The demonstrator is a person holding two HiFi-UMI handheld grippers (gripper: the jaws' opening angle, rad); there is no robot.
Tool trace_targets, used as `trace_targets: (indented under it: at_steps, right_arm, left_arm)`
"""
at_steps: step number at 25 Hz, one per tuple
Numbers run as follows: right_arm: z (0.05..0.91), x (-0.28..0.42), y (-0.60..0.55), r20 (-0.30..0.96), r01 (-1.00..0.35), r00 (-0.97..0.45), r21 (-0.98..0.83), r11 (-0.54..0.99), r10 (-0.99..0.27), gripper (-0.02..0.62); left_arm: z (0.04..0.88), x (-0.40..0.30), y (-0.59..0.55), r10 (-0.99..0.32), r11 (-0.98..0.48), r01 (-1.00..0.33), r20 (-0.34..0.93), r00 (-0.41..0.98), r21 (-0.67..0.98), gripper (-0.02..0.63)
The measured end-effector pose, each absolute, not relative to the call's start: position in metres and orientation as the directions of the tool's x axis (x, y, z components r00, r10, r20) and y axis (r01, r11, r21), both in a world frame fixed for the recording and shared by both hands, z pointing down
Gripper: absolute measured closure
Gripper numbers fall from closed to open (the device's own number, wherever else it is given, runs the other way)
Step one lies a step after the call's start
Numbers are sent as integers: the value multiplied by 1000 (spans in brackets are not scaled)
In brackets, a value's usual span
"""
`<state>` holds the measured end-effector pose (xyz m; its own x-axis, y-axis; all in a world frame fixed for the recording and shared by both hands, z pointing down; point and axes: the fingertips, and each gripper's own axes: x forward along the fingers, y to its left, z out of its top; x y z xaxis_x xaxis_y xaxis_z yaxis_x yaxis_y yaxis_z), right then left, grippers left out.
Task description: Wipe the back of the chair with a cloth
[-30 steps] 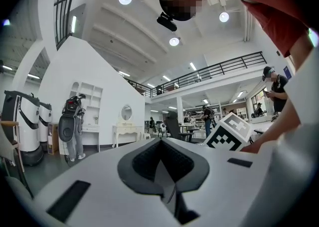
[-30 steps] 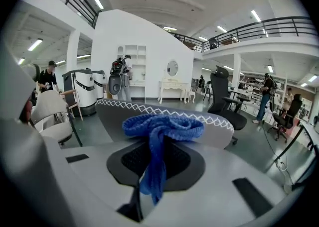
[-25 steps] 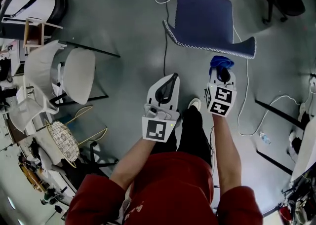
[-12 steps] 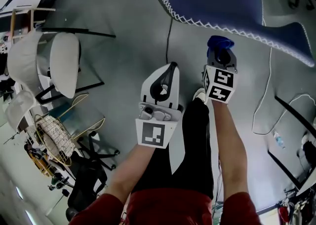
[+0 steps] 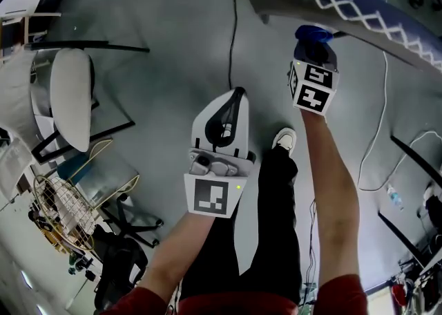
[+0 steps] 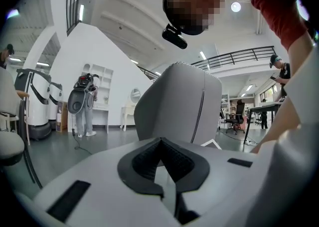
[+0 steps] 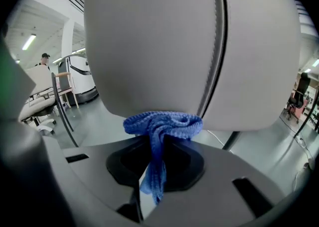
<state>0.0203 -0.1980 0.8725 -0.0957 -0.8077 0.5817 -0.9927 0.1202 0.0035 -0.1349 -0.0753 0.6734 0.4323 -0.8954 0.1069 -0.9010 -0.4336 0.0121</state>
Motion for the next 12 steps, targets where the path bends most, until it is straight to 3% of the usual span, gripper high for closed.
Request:
trace_targets:
  at_steps: [12]
  right_arm:
    - [840, 28, -211, 572, -992, -71, 47, 119, -817, 534]
  left_arm:
    - [674, -141, -83, -887, -447, -894, 124, 446, 17, 592]
